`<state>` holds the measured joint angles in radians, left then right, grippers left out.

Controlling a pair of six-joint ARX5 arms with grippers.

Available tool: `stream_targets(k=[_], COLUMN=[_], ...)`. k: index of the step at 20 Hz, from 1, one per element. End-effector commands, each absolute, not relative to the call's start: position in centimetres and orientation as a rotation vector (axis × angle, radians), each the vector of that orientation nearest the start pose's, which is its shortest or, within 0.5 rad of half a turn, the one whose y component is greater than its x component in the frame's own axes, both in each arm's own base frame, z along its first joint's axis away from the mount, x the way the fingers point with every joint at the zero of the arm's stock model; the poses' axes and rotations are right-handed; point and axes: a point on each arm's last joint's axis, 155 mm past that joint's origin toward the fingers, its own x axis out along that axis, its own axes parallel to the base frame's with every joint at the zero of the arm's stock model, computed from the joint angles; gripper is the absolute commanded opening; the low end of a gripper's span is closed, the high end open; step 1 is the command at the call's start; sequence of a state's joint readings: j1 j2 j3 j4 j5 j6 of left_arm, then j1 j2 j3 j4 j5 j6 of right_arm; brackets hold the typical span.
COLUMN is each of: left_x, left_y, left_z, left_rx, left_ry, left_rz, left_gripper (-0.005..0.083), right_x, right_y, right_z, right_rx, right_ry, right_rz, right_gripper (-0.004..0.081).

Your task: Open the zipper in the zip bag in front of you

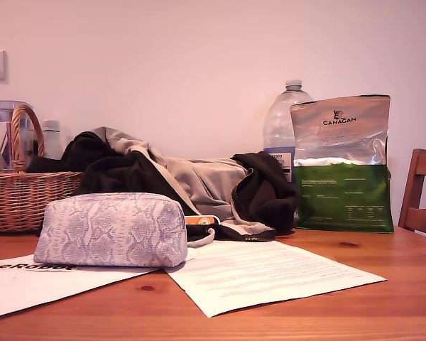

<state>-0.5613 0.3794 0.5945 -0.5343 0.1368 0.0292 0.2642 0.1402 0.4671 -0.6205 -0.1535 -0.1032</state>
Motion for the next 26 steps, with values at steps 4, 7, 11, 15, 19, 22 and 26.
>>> stream_targets(k=[4, 7, 11, 15, 19, 22, 26], left_x=[18.0, 18.0, 18.1, 18.6, 19.3, 20.7, 23.3], left_y=[-14.7, -14.6, -14.6, -14.9, -15.1, -14.6, -12.9], left_z=[20.7, 20.7, 20.6, 19.0, 16.3, 15.1, 15.6], left_rx=[0.113, 0.113, 0.118, 0.214, 0.424, 0.527, 0.569], left_ry=[0.411, 0.411, 0.412, 0.46, 0.517, 0.541, 0.51], left_rz=[-0.708, -0.708, -0.706, -0.721, -0.771, -0.767, -0.697], left_gripper=[-0.0022, -0.0022, -0.0022, -0.0022, -0.0022, -0.0022, -0.0022], right_x=[19.9, 19.9, 20.0, 20.3, 20.8, 21.4, 22.8], right_y=[9.3, 9.3, 9.6, 11.0, 12.8, 14.2, 16.2], right_z=[19.8, 19.8, 19.6, 18.6, 17.9, 16.9, 15.8], right_rx=[-0.051, -0.051, -0.05, -0.052, -0.086, -0.152, -0.243], right_ry=[0.307, 0.306, 0.322, 0.404, 0.483, 0.538, 0.548], right_rz=[0.474, 0.474, 0.487, 0.558, 0.659, 0.733, 0.817], right_gripper=[-0.0012, -0.0012, -0.0012, -0.0012, -0.0012, -0.0012, -0.0012])
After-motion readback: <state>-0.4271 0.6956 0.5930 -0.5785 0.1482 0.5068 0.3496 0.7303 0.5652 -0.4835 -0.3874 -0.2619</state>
